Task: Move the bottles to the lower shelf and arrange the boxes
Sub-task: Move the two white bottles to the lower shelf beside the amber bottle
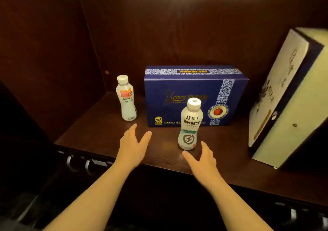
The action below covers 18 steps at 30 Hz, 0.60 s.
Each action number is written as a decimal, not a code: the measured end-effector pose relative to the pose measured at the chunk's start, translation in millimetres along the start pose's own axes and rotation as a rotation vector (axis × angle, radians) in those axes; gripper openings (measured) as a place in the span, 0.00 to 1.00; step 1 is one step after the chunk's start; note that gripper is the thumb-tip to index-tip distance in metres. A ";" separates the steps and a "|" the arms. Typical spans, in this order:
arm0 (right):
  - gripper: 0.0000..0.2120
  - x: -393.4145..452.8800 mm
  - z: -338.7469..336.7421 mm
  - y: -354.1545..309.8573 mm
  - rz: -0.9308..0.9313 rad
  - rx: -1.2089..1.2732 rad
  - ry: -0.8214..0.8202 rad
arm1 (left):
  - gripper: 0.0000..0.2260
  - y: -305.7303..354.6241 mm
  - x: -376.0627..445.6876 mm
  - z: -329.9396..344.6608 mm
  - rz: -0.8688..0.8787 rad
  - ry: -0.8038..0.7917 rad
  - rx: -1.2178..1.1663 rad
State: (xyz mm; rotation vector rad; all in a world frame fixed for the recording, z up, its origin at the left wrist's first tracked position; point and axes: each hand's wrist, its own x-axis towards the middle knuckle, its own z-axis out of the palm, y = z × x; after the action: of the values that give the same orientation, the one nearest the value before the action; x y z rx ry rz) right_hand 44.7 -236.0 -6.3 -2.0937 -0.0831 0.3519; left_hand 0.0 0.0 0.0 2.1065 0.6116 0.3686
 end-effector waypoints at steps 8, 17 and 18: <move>0.54 44.2 43.9 2.2 -0.088 0.044 0.291 | 0.46 -48.7 77.1 17.9 -0.094 0.254 -0.009; 0.39 87.2 56.8 -1.5 -0.119 0.189 0.456 | 0.51 -53.7 164.7 20.1 -0.054 0.425 -0.106; 0.36 90.5 57.3 -1.4 -0.122 0.184 0.461 | 0.50 -53.6 170.5 20.5 -0.046 0.419 -0.111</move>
State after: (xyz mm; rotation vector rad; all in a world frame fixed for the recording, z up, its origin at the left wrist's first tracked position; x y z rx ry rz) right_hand 115.1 -169.8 -52.4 -1.9265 0.0921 -0.1941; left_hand 136.5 106.0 -50.0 1.9161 0.8578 0.8099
